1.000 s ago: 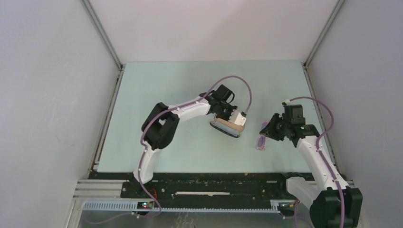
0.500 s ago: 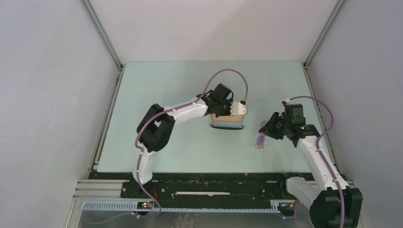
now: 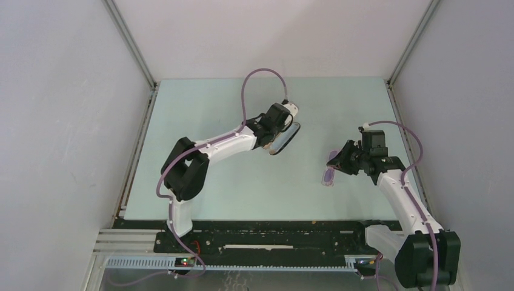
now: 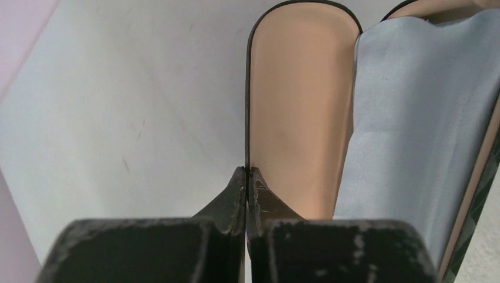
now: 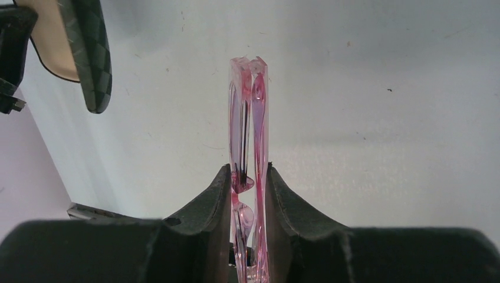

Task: Organize the sunglasses
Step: Adjust the sunglasses case at the center of the board, then place the sunglasses in the sunglasses case.

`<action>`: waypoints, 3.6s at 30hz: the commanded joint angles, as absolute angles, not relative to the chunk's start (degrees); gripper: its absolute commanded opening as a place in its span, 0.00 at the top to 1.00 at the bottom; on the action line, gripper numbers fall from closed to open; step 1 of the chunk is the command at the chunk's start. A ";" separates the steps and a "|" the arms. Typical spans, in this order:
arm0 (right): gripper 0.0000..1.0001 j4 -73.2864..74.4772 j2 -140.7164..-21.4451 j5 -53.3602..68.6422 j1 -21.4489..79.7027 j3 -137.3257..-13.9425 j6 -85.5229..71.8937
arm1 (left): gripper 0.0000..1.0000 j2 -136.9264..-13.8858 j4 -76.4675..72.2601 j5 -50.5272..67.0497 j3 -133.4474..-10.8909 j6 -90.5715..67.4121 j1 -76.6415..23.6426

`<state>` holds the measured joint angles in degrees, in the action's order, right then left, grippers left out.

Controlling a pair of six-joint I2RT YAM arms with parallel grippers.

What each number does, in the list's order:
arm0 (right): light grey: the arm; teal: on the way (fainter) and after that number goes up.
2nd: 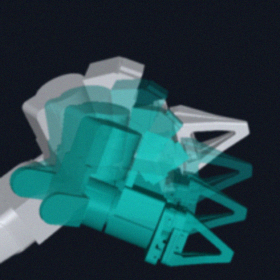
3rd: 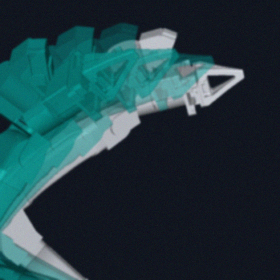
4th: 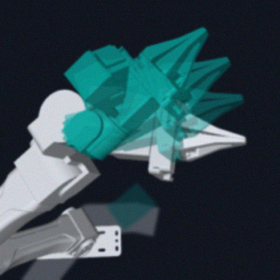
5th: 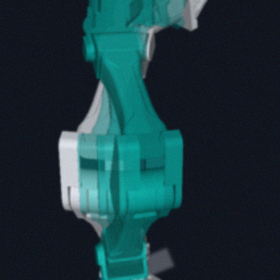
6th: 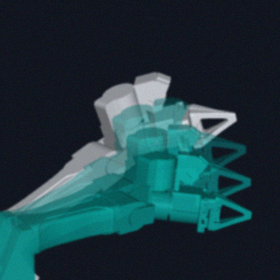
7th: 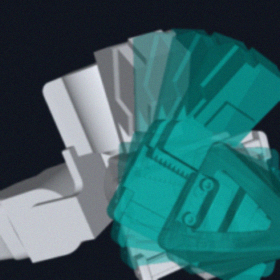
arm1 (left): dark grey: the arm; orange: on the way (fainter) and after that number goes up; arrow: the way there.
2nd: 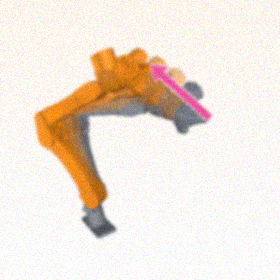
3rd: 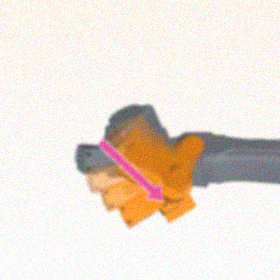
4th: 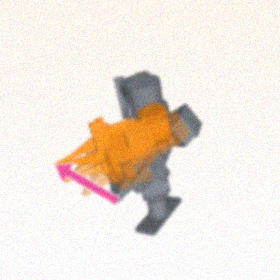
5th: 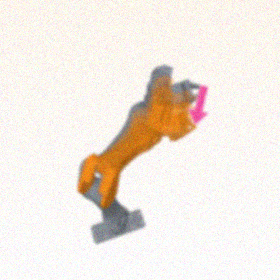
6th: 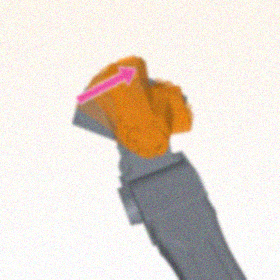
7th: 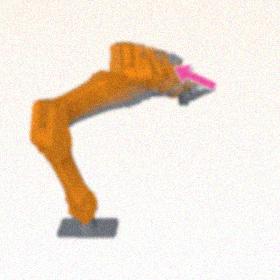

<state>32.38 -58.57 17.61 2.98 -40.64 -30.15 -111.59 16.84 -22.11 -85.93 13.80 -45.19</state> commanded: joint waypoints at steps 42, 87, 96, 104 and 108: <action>0.70 23.57 -69.52 16.63 14.41 -48.60 -39.27 | 0.20 -108.95 57.24 -35.18 -94.40 -45.04 -50.37; 0.70 12.27 -92.75 20.39 30.06 -63.85 -51.97 | 0.59 -103.69 22.75 10.69 -68.72 -20.56 -29.00; 0.71 12.77 -93.11 20.21 29.63 -63.85 -51.25 | 0.89 -100.12 24.66 3.85 -69.00 -22.54 -32.00; 0.71 14.54 -93.21 17.89 30.16 -63.89 -49.11 | 1.00 -101.17 32.97 -10.45 -75.02 -25.38 -38.75; 0.71 16.32 -92.90 14.71 30.79 -63.84 -47.77 | 1.00 -102.98 39.52 -17.50 -79.17 -31.04 -41.32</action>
<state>14.85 -93.58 18.20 30.17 -61.58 -49.93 -103.33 33.12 -7.53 -72.58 -24.80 -39.31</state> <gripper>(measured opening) 0.290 0.156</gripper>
